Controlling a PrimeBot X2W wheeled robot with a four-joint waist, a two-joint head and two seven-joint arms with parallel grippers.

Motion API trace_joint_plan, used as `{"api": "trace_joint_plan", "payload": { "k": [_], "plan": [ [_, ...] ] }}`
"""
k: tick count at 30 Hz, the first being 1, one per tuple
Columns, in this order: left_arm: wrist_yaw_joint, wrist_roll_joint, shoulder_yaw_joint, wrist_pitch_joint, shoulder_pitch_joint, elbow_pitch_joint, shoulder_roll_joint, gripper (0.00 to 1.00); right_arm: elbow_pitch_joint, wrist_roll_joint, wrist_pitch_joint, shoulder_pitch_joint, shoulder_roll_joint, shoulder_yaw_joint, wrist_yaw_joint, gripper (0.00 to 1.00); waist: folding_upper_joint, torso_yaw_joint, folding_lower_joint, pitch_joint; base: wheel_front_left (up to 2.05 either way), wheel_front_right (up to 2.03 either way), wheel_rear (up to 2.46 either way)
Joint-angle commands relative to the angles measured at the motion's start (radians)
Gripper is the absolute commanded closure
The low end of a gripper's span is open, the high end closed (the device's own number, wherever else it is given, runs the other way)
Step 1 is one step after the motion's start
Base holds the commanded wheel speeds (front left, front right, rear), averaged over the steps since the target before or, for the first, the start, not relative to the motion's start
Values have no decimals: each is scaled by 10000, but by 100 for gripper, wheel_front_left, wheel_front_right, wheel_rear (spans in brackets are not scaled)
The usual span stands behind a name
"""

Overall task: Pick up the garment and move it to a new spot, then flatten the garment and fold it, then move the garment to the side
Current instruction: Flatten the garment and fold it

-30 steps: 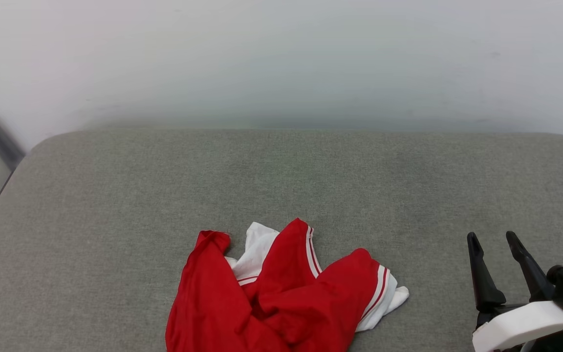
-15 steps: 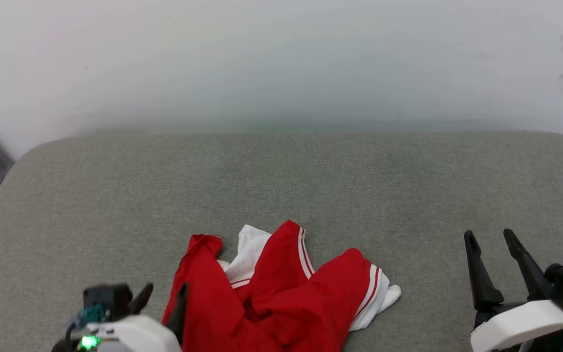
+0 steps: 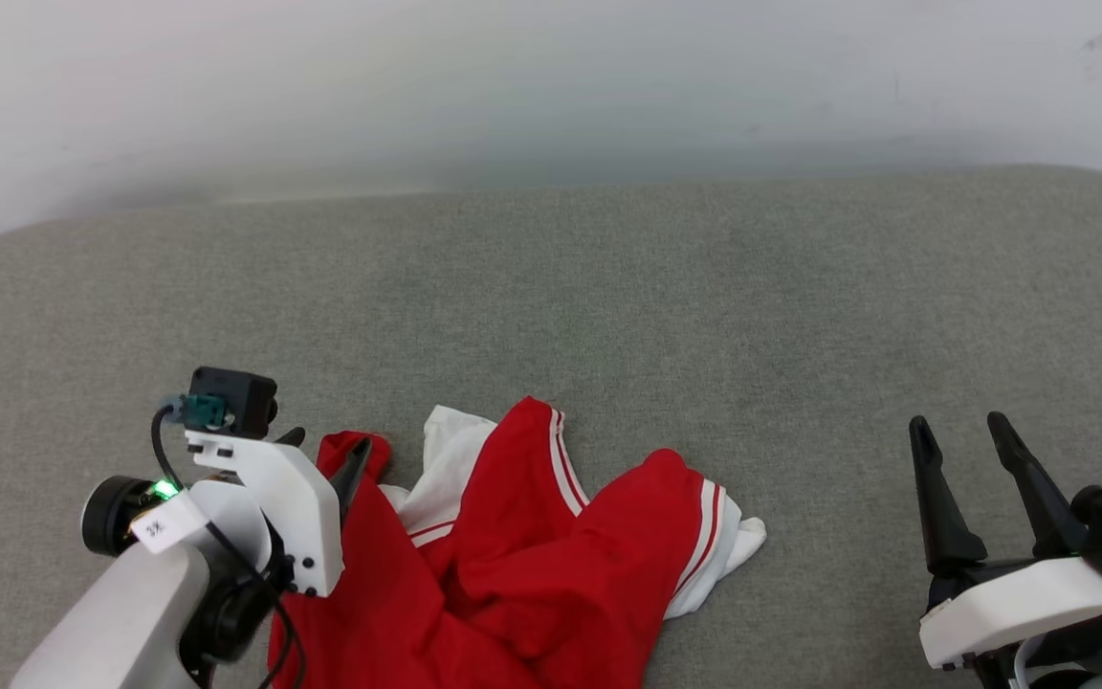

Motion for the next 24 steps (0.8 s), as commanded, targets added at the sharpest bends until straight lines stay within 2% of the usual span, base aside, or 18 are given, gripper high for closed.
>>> {"api": "trace_joint_plan", "payload": {
  "k": [1, 9, 14, 16, 17, 18, 20, 24],
  "plan": [
    [-99, -83, -49, 281, -299, 251, 42, 0, 33, 35, -80, -203, 9, 24, 0, 0, -1, -169, -1, 385, 0, 0, 0],
    [-1028, -656, -398, 1981, -1689, 2174, -14, 0, 392, 144, -362, -681, 9, 228, 0, 0, -1, -423, -1, 1031, 0, 0, 0],
    [-1356, -730, -713, 2787, -2193, 3262, -82, 0, 563, 152, -478, -870, 9, 243, 0, 0, -1, -547, -1, 1259, 0, 0, 0],
    [-1455, -781, -752, 2818, -2298, 3508, -165, 62, 616, 158, -500, -876, 9, 224, 0, 0, -1, -570, -1, 1287, 0, 0, 0],
    [-1481, -815, -725, 2720, -2333, 3616, -224, 96, 644, 159, -501, -884, 9, 188, 0, 0, -1, -567, -1, 1300, 0, 0, 0],
    [-1539, -830, -724, 2679, -2328, 3725, -226, 100, 662, 163, -513, -901, 9, 172, 0, 0, -1, -564, -1, 1299, 0, 0, 0],
    [-1614, -860, -671, 2506, -2358, 3819, -267, 100, 697, 154, -536, -895, 9, 109, 0, 0, -1, -515, -1, 1248, 0, 0, 0],
    [-1473, -659, -493, 1816, -2395, 3625, -167, 100, 755, 116, -548, -787, 9, -13, 0, 0, -1, -295, -1, 1057, 0, 0, 0]
  ]
}}
